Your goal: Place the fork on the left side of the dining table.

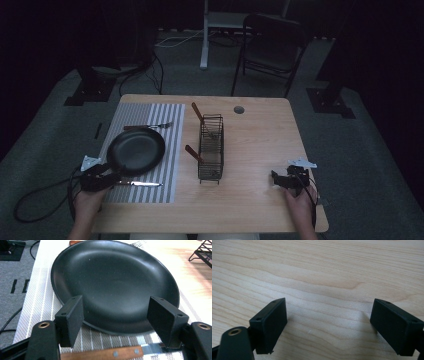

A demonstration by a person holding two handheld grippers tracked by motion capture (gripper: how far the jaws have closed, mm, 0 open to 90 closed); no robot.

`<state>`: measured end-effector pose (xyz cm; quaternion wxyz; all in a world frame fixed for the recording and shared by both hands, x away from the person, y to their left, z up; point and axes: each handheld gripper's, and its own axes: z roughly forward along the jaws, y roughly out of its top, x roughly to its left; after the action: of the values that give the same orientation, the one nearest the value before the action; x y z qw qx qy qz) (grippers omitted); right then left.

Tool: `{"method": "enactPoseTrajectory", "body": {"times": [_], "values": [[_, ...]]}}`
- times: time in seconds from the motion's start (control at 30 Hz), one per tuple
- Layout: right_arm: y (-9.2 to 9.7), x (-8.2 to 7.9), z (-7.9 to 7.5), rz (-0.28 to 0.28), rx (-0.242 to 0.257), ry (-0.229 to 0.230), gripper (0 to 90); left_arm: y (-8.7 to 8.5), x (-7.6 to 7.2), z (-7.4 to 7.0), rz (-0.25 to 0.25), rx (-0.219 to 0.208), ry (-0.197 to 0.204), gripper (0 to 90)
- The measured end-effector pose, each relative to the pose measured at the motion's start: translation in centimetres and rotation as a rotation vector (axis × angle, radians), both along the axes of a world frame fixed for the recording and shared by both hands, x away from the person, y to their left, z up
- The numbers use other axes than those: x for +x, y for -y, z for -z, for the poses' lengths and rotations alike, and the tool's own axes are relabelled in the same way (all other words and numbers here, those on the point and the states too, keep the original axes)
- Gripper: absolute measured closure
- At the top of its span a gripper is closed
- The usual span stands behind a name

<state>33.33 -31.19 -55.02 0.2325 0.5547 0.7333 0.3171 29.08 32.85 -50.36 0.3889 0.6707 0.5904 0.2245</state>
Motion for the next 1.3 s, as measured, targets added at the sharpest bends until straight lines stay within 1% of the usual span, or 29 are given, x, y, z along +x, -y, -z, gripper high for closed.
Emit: {"method": "enactPoseTrajectory", "body": {"times": [0.1, 0.17, 0.23, 0.33, 0.37, 0.4, 0.43, 0.47, 0.53, 0.57, 0.6, 0.63, 0.67, 0.73, 0.8, 0.83, 0.93, 0.97, 1.0, 1.03, 1.1, 1.17, 1.27, 1.3], "values": [[0.0, 0.0, 0.0, 0.0, 0.0, 0.0, 13.7, -0.1, -0.9, 0.5, -0.011, -0.007, 0.001, 30.0], [0.0, 0.0, 0.0, 0.0, 0.0, 0.0, 13.7, -0.1, -1.6, 0.7, -0.014, 0.003, 0.003, 30.0], [0.0, 0.0, 0.0, 0.0, 0.0, 0.0, 13.7, -0.2, -2.1, 0.9, -0.013, -0.007, 0.0, 29.9], [0.0, 0.0, 0.0, 0.0, 0.0, 0.0, 13.7, -0.3, -3.0, 1.2, -0.026, -0.014, -0.002, 27.3], [0.0, 0.0, 0.0, 0.0, 0.0, 0.0, 13.7, -0.3, -3.2, 1.2, -0.035, -0.006, 0.002, 27.2], [0.0, 0.0, 0.0, 0.0, 0.0, 0.0, 13.7, -0.3, -3.5, 1.3, -0.042, 0.004, 0.007, 25.1], [0.0, 0.0, 0.0, 0.0, 0.0, 0.0, 13.7, -0.2, -3.7, 1.4, -0.046, 0.014, 0.005, 19.7], [0.0, 0.0, 0.0, 0.0, 0.0, 0.0, 13.7, -0.2, -3.9, 1.5, -0.054, 0.016, 0.002, 18.6], [0.0, 0.0, 0.0, 0.0, 0.0, 0.0, 13.7, -0.1, -4.2, 1.9, -0.056, 0.026, -0.013, 18.6], [0.0, 0.0, 0.0, 0.0, 0.0, 0.0, 13.7, 0.0, -4.3, 2.1, -0.06, 0.042, -0.026, 18.5], [0.0, 0.0, 0.0, 0.0, 0.0, 0.0, 13.7, 0.1, -4.4, 2.4, -0.062, 0.049, -0.035, 17.4], [0.0, 0.0, 0.0, 0.0, 0.0, 0.0, 13.7, 0.2, -4.4, 2.6, -0.063, 0.049, -0.046, 10.4], [0.0, 0.0, 0.0, 0.0, 0.0, 0.0, 13.7, 0.2, -4.5, 2.6, -0.072, 0.051, -0.058, 8.0], [0.0, 0.0, 0.0, 0.0, 0.0, 0.0, 13.7, 0.3, -4.5, 2.7, -0.081, 0.069, -0.058, 8.0], [0.0, 0.0, 0.0, 0.0, 0.0, 0.0, 13.7, 0.3, -4.5, 2.7, -0.102, 0.089, -0.068, 8.0], [0.0, 0.0, 0.0, 0.0, 0.0, 0.0, 13.7, 0.2, -4.5, 2.8, -0.106, 0.091, -0.08, 8.0], [0.0, 0.0, 0.0, 0.0, 0.0, 0.0, 13.7, 0.1, -4.3, 3.2, -0.109, 0.124, -0.114, 7.7], [0.0, 0.0, 0.0, 0.0, 0.0, 0.0, 13.7, 0.1, -4.2, 3.4, -0.114, 0.13, -0.129, 0.0], [0.0, 0.0, 0.0, 0.0, 0.0, 0.0, 13.7, 0.0, -4.2, 3.5, -0.112, 0.132, -0.137, 0.0], [0.0, 0.0, 0.0, 0.0, 0.0, 0.0, 13.7, 0.0, -4.1, 3.6, -0.1, 0.127, -0.142, 0.0], [0.0, 0.0, 0.0, 0.0, 0.0, 0.0, 13.7, 0.1, -4.2, 3.7, -0.103, 0.137, -0.148, 0.0], [0.0, 0.0, 0.0, 0.0, 0.0, 0.0, 13.7, 0.2, -4.3, 3.8, -0.09, 0.124, -0.152, 0.0], [0.0, 0.0, 0.0, 0.0, 0.0, 0.0, 13.7, 0.4, -4.3, 3.9, -0.076, 0.14, -0.153, 0.0], [0.0, 0.0, 0.0, 0.0, 0.0, 0.0, 13.7, 0.5, -4.3, 3.9, -0.076, 0.148, -0.16, 0.0]]}}
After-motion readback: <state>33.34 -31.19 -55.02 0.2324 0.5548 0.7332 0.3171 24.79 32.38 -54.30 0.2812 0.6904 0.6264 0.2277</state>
